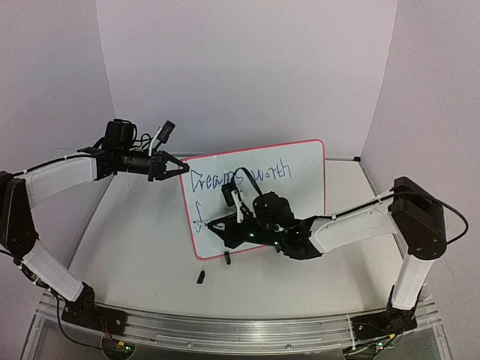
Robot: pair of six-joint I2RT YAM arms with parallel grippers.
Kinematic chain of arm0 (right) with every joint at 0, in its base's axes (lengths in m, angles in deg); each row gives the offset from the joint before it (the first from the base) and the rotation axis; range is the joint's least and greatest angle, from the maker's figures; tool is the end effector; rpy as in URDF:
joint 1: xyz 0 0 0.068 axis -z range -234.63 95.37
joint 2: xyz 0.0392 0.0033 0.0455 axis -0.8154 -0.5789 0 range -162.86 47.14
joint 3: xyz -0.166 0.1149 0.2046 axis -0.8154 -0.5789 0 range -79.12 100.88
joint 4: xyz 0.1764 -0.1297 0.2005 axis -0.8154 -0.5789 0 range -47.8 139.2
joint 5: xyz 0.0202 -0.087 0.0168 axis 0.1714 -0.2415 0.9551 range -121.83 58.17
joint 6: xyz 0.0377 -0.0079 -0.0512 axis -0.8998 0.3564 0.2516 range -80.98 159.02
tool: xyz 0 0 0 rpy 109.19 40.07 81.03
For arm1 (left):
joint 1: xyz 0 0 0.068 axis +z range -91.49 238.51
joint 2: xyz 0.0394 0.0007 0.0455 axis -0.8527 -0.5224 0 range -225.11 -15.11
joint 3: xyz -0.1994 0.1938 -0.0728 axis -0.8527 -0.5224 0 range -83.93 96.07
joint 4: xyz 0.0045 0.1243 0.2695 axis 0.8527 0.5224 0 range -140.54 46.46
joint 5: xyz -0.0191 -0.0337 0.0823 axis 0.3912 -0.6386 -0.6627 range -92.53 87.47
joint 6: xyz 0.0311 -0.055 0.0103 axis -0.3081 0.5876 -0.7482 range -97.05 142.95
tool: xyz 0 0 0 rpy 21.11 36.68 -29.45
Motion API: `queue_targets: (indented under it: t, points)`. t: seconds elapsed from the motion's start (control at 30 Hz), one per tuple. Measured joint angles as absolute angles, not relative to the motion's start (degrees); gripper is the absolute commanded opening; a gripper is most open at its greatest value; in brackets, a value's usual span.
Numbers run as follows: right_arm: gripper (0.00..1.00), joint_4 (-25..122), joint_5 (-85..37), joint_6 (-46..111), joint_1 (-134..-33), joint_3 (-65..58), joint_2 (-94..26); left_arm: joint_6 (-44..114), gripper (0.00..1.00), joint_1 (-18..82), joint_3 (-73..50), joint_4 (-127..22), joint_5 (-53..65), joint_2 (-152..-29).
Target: Write a sentence on the whiteboard
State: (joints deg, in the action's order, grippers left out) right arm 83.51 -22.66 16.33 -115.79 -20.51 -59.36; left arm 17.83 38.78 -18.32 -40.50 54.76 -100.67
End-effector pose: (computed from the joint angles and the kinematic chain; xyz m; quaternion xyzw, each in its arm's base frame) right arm 0.2115 0.4004 0.1828 -0.3048 0.7232 0.4587 0.4167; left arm 0.3358 -0.1647 0.3014 0.3976 0.6906 -0.4676 0.3825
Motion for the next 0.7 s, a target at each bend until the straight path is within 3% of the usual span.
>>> queue_targets:
  t: [0.7]
  points:
    - [0.0,84.36,-30.12,16.09,-116.27,-24.07,-55.71,17.83,0.0,38.78,-18.32,-40.48,54.72,-100.67]
